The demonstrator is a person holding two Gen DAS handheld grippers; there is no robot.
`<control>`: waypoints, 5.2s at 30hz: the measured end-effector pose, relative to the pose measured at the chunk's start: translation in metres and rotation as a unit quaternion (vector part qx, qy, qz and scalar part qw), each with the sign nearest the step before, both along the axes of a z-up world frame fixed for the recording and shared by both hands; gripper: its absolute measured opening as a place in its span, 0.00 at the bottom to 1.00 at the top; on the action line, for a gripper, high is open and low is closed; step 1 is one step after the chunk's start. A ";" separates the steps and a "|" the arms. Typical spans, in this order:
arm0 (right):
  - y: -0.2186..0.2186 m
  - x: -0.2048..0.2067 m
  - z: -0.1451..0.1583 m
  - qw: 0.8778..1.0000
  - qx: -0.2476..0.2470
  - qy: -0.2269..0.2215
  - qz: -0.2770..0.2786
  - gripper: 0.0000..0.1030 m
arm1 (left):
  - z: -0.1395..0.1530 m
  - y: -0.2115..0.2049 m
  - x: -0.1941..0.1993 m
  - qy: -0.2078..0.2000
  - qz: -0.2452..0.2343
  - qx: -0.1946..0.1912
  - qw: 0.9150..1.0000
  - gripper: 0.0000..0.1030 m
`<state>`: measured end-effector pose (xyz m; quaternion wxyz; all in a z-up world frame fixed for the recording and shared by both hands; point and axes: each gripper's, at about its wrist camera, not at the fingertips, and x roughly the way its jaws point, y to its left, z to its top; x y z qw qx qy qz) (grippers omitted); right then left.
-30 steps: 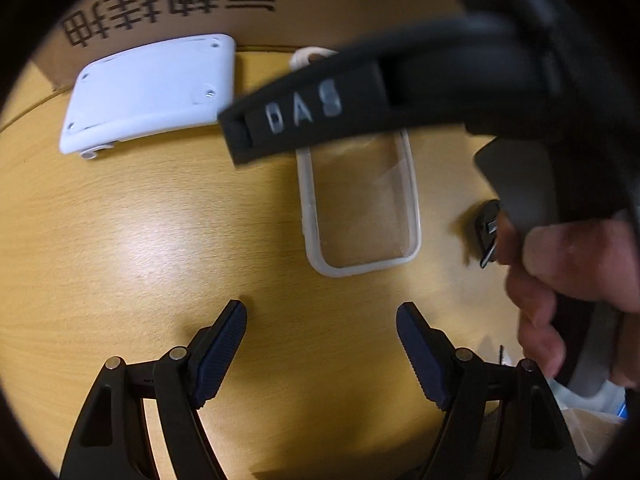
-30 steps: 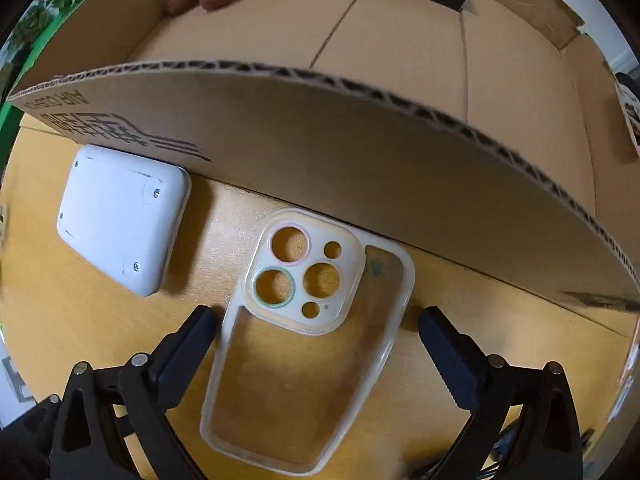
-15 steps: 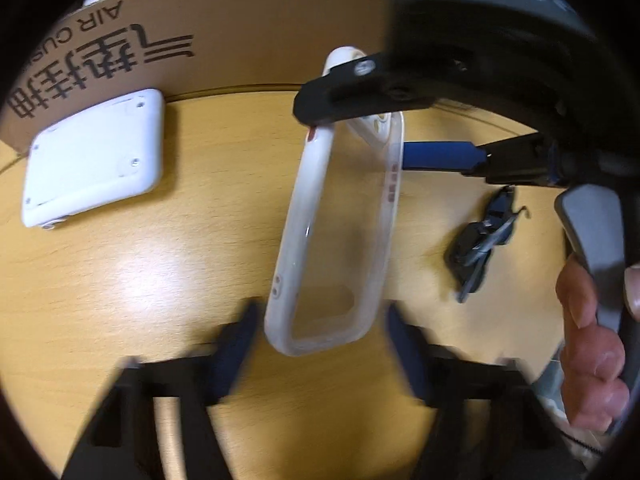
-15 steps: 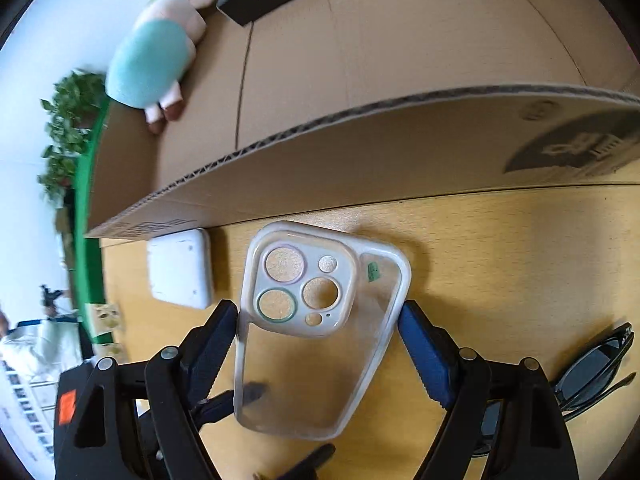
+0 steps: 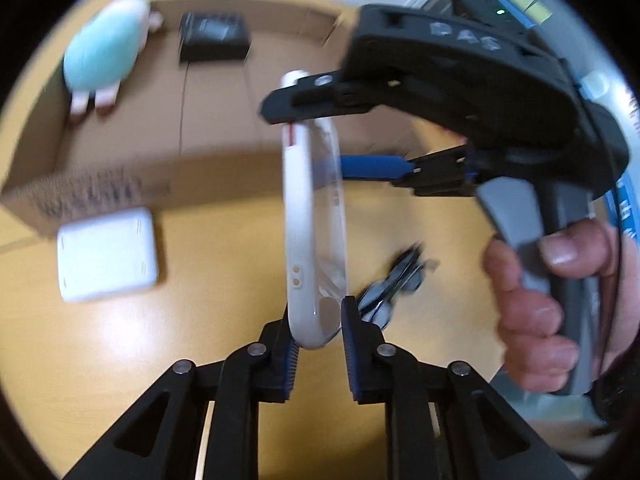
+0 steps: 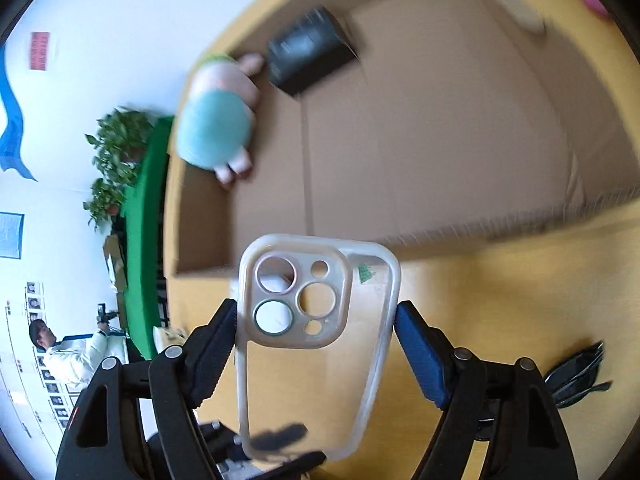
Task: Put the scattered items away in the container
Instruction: 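Close both grippers on the clear phone case edges and lift it, then carry the phone case over the box, lower it in, open both grippers, then withdraw both grippers up out of the cardboard box, then move both grippers down to the black sunglasses on the table, then close both grippers on the black sunglasses and lift them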
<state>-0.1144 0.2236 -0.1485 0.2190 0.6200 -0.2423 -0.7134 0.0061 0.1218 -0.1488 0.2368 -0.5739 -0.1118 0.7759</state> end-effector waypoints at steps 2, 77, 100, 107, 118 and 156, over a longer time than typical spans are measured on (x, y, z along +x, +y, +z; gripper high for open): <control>-0.001 -0.013 0.026 1.000 0.009 0.026 0.001 0.80 | 0.016 0.003 -0.013 0.016 0.011 0.019 1.000 0.17; 0.010 -0.263 -0.063 0.979 0.201 0.033 0.029 0.59 | -0.046 -0.047 -0.275 -0.071 0.108 0.044 0.991 0.32; 0.025 -0.042 0.173 0.940 0.237 0.244 0.000 1.00 | 0.165 -0.077 -0.131 0.154 0.132 -0.139 0.969 0.74; 0.020 -0.003 0.190 0.941 0.232 0.247 0.023 0.07 | 0.179 -0.077 -0.100 0.150 0.119 -0.110 0.975 0.05; 0.065 0.035 0.180 0.958 0.195 0.206 -0.038 1.00 | 0.161 -0.053 -0.065 0.141 0.072 -0.124 0.980 0.80; 0.134 0.085 -0.119 0.959 -0.001 -0.194 -0.206 0.36 | -0.090 0.118 -0.030 -0.080 -0.234 -0.079 0.966 0.16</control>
